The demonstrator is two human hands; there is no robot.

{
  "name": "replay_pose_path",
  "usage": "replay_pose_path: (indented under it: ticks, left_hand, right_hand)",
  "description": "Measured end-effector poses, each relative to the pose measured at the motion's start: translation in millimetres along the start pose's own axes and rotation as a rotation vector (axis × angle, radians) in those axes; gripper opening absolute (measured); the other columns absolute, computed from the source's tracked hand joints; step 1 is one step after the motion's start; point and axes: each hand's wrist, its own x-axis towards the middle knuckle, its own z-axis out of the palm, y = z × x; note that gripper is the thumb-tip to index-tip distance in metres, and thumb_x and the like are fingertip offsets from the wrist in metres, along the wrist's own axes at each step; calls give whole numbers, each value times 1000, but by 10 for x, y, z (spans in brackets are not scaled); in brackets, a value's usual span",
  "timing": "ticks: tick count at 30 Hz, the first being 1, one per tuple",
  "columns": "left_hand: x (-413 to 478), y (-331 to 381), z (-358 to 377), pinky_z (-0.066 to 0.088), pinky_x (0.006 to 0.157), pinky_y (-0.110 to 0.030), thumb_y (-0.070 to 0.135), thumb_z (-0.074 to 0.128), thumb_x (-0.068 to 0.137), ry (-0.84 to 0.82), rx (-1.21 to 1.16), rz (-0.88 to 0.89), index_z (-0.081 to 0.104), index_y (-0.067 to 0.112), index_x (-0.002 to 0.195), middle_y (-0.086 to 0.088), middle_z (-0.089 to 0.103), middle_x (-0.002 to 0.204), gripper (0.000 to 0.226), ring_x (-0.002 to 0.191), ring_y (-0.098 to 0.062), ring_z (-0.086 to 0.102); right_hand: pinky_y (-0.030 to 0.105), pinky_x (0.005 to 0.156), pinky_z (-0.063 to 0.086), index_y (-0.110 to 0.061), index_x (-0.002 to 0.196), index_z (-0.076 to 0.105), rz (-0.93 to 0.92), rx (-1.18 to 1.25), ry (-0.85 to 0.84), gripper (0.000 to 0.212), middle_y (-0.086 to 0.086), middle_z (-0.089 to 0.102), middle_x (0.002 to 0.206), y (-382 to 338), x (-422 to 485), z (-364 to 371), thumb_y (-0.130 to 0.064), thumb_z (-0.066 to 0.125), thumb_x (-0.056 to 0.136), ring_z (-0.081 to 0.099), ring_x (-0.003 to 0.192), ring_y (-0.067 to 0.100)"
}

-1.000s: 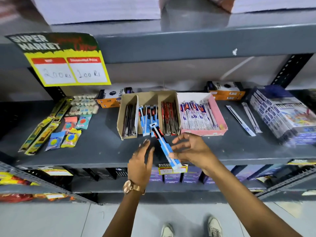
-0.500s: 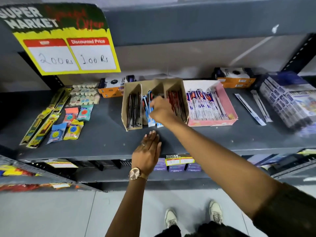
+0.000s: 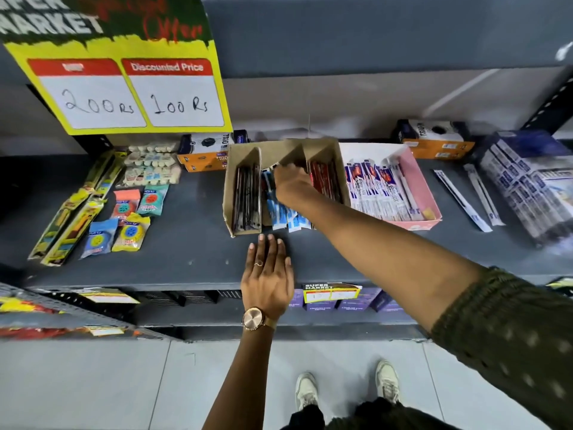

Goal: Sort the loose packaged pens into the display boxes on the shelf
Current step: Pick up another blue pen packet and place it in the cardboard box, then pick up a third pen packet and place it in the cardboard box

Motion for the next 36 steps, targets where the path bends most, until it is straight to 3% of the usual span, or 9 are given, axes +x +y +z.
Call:
replay_pose_path:
  ticks: [11, 16, 20, 26, 29, 31, 35, 36]
  left_hand:
    - [37, 19, -88, 42, 103, -49, 20, 37, 93, -94, -14, -27, 63, -4, 118, -19, 63, 124, 43, 121, -34, 55]
    - [49, 55, -171, 44, 101, -49, 21, 35, 96, -154, -21, -33, 63, -4, 118, -20, 62, 124, 44, 120, -35, 56]
    - [48, 86, -243, 38, 107, -44, 25, 27, 99, -207, -10, -71, 61, -5, 120, -22, 60, 126, 51, 121, -35, 54]
    - [153, 728, -285, 22, 113, -37, 29, 16, 101, -200, -65, 52, 56, -6, 126, -22, 56, 132, 58, 126, -35, 49]
    - [245, 1203, -212, 27, 112, -38, 27, 20, 101, -217, -122, 117, 56, -6, 125, -21, 56, 132, 54, 126, -33, 51]
    - [276, 1527, -123, 33, 109, -41, 24, 27, 99, -221, -159, 131, 58, -5, 124, -20, 58, 130, 49, 124, -32, 53]
    - [253, 2026, 94, 34, 110, -41, 20, 36, 94, -243, -203, 132, 58, -4, 124, -18, 58, 130, 45, 125, -30, 52]
    - [243, 2084, 127, 36, 109, -42, 21, 36, 94, -261, -196, 141, 58, -3, 125, -18, 57, 131, 45, 125, -30, 52]
  right_hand:
    - [40, 88, 52, 2, 122, 54, -66, -172, 50, 40, 18, 58, 124, -27, -48, 6, 10, 54, 83, 58, 115, 34]
    - [39, 95, 51, -4, 113, 62, -165, 93, 96, 36, 17, 63, 116, 177, -217, -220, -5, 71, 78, 62, 108, 30]
    - [26, 93, 48, -8, 101, 73, -167, 311, 141, 27, 9, 72, 108, 657, -506, -488, -13, 76, 75, 67, 99, 21]
    - [20, 75, 44, -10, 90, 77, -21, 348, 311, 19, 8, 76, 96, 1846, -812, -765, -9, 75, 71, 69, 92, 21]
    - [33, 80, 55, -7, 87, 77, 99, 417, 353, 17, 16, 76, 92, 2410, -903, -788, -2, 68, 72, 68, 80, 24]
    - [36, 79, 54, -3, 87, 75, 187, 457, 344, 15, 19, 75, 93, 2745, -937, -801, -2, 72, 72, 65, 73, 22]
    - [42, 90, 53, -4, 86, 67, 350, 335, 280, 25, 25, 68, 106, 3253, -896, -775, -9, 81, 66, 65, 101, 37]
    - [43, 91, 53, 2, 93, 65, 375, 316, 247, 34, 25, 67, 109, 3309, -872, -754, -8, 81, 65, 64, 104, 38]
